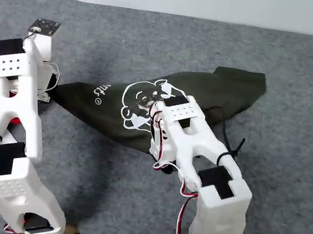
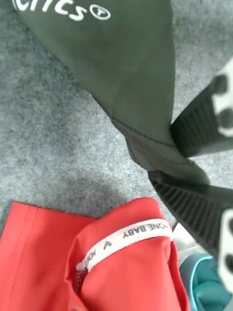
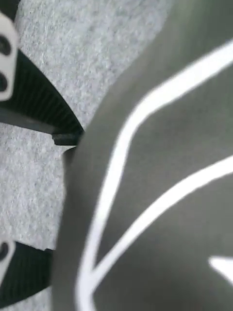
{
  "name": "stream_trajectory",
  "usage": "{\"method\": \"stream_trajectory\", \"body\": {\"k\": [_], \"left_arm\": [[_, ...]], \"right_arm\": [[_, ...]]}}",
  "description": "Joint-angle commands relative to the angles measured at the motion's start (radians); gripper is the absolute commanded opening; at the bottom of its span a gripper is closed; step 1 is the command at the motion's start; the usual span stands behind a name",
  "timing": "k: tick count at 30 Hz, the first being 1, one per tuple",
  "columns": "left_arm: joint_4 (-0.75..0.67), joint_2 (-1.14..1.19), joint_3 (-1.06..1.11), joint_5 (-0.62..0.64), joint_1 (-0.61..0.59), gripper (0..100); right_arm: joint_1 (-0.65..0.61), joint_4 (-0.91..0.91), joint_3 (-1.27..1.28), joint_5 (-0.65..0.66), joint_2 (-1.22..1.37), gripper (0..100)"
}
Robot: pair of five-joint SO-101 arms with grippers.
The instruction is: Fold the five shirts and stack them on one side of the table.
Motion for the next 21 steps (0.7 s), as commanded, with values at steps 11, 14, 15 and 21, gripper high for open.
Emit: {"method": "stream_trajectory", "body": {"k": [11, 14, 15, 21], "left_arm": [[-0.018, -0.061, -0.027, -0.009, -0.006, 0], [-0.014, -0.061, -0.027, -0.009, 0.009, 0], [-0.014, -0.061, -0.027, -0.009, 0.015, 0], [-0.018, -0.063, 0.012, -0.009, 0.051, 0]], "right_arm": [[-0.025, -0.002, -0.152, 0.0, 0.059, 21.0], [-0.025, -0.012, -0.163, 0.008, 0.059, 20.8], [-0.025, -0.012, -0.164, 0.023, 0.059, 20.8], [-0.025, 0.035, -0.164, 0.104, 0.059, 19.8]]}}
